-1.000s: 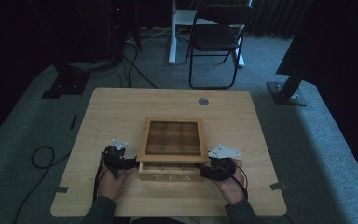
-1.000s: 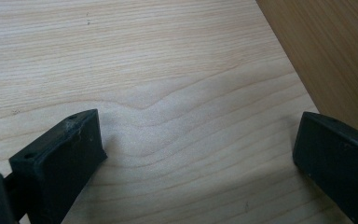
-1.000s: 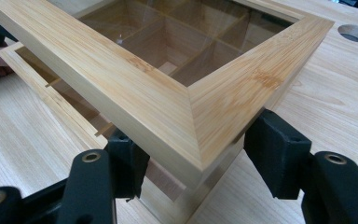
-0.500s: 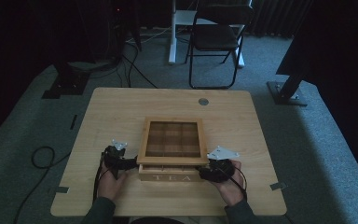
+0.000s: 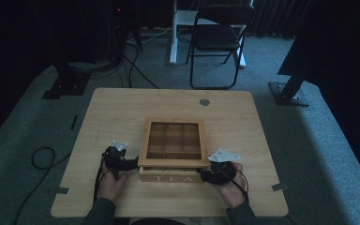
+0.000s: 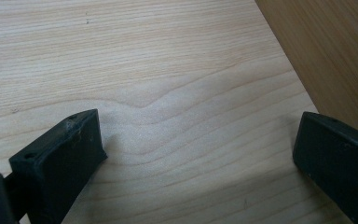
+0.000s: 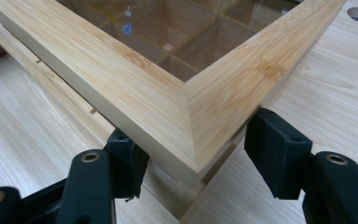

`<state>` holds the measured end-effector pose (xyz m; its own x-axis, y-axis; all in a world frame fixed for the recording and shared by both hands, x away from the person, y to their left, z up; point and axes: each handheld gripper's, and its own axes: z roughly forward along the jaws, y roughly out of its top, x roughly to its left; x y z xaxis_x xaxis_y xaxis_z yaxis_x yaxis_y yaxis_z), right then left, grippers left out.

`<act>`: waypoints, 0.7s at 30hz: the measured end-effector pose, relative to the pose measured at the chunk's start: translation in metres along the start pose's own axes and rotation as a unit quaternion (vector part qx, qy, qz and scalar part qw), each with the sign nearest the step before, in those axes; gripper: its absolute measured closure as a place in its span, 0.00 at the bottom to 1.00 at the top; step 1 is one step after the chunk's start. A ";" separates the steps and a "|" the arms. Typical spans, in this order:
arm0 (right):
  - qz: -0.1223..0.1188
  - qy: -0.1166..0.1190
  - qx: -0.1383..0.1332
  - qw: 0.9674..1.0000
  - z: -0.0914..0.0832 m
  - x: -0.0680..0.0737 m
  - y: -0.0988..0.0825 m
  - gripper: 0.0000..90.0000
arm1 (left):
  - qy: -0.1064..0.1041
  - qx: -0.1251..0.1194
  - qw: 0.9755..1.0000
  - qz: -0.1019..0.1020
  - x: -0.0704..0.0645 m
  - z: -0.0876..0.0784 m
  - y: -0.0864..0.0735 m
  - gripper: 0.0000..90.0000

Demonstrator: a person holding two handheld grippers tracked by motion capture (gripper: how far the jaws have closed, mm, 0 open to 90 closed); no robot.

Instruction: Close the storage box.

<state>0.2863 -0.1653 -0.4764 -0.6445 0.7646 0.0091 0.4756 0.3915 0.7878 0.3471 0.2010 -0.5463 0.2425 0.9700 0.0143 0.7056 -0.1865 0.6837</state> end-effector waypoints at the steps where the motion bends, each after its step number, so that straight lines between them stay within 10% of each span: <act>1: 0.002 0.001 0.002 1.000 0.000 0.000 -0.001 0.45 | 0.000 0.000 1.000 0.000 0.000 0.000 0.000 0.02; 21: 0.012 0.032 0.019 0.999 -0.016 0.001 -0.019 0.44 | 0.000 -0.001 1.000 -0.001 0.000 0.000 0.000 0.02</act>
<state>0.2675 -0.1801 -0.4817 -0.6687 0.7404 0.0679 0.5126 0.3929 0.7635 0.3472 0.2008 -0.5465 0.2406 0.9705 0.0123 0.7044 -0.1833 0.6857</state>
